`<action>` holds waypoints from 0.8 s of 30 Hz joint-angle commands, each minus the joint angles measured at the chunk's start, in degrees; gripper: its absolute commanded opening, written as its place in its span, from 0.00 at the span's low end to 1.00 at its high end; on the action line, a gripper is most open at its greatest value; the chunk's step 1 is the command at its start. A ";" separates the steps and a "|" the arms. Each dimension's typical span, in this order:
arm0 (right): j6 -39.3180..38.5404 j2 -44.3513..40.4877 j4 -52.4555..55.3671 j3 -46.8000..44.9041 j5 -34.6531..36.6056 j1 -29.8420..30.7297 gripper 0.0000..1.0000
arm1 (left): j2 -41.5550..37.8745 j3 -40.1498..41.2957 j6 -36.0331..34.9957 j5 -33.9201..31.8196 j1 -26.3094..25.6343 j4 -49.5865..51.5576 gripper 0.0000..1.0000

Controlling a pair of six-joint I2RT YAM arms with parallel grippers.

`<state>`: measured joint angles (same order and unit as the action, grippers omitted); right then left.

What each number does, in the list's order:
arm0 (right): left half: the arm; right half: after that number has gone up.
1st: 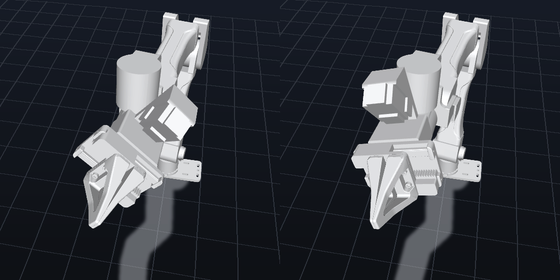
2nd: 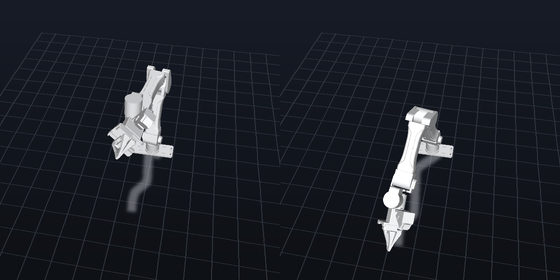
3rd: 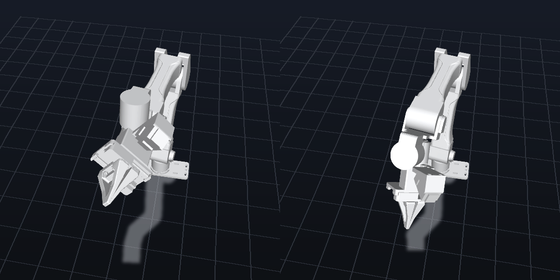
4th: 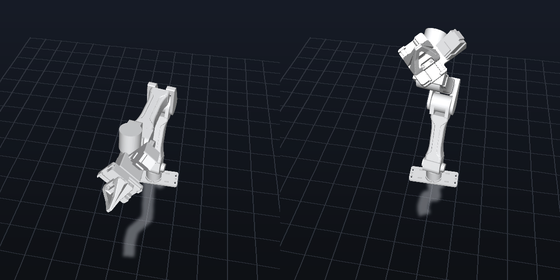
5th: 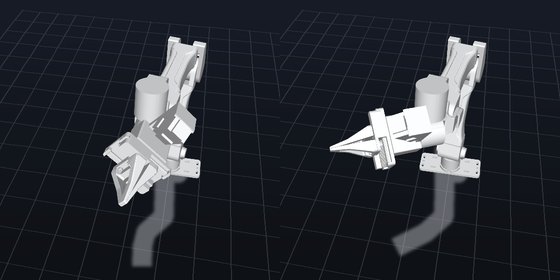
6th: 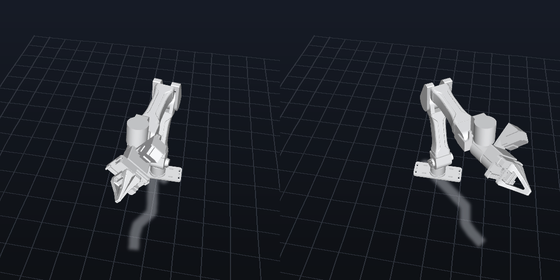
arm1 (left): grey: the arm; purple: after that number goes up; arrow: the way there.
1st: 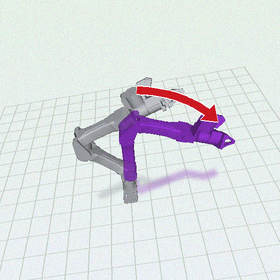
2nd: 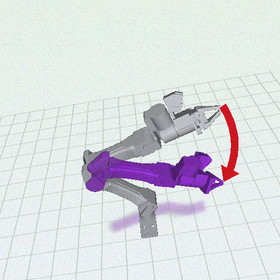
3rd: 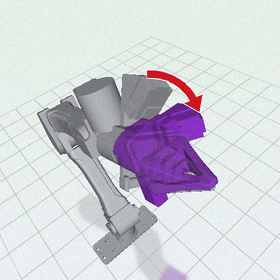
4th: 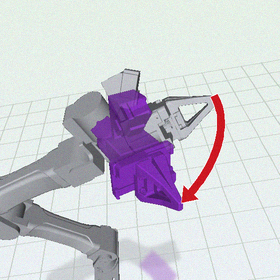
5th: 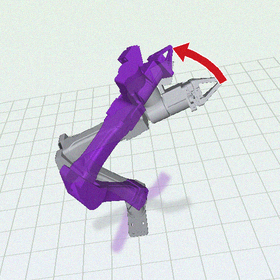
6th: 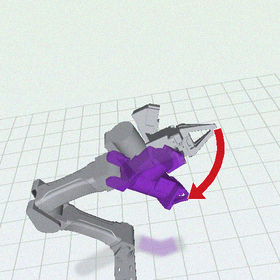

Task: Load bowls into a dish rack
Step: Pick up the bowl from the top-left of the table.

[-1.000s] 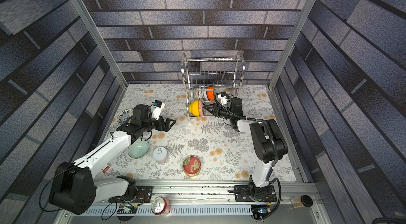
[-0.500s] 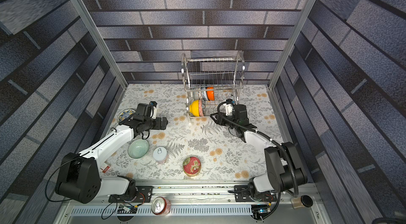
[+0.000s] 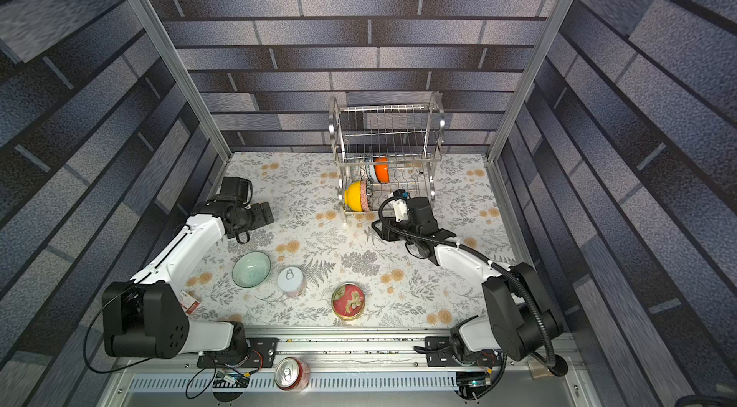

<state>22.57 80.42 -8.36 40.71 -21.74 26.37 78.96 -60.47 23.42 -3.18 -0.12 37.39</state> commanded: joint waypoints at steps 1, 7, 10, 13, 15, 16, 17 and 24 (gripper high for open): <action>-1.91 1.18 2.02 1.12 0.41 0.55 0.50 | 1.90 -2.89 4.95 0.95 3.20 5.57 0.94; -2.52 1.57 1.96 0.78 0.92 0.72 0.50 | 5.91 -4.94 7.73 3.98 11.30 7.30 0.90; -2.79 1.84 1.68 0.70 1.06 0.69 0.50 | 8.46 -6.47 8.43 4.81 14.29 7.51 0.88; -3.10 2.19 1.61 0.61 0.83 0.76 0.50 | 10.83 -8.19 8.76 4.87 16.66 7.19 0.86; -3.01 2.24 1.35 0.43 0.94 0.70 0.50 | 12.75 -9.51 9.09 5.15 18.26 6.75 0.83; -3.05 2.36 1.33 0.38 0.91 0.72 0.50 | 13.69 -10.26 9.20 5.24 18.83 6.91 0.82; -3.08 2.37 1.33 0.36 0.84 0.74 0.50 | 14.69 -10.88 9.25 5.27 19.45 6.79 0.82; -3.23 1.23 1.94 0.00 1.92 0.70 0.49 | 22.04 -15.32 9.35 4.31 22.24 6.21 0.78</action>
<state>20.45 82.06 -7.29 40.73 -20.82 26.89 98.78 -73.60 31.99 1.43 21.34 42.87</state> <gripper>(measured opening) 0.493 0.783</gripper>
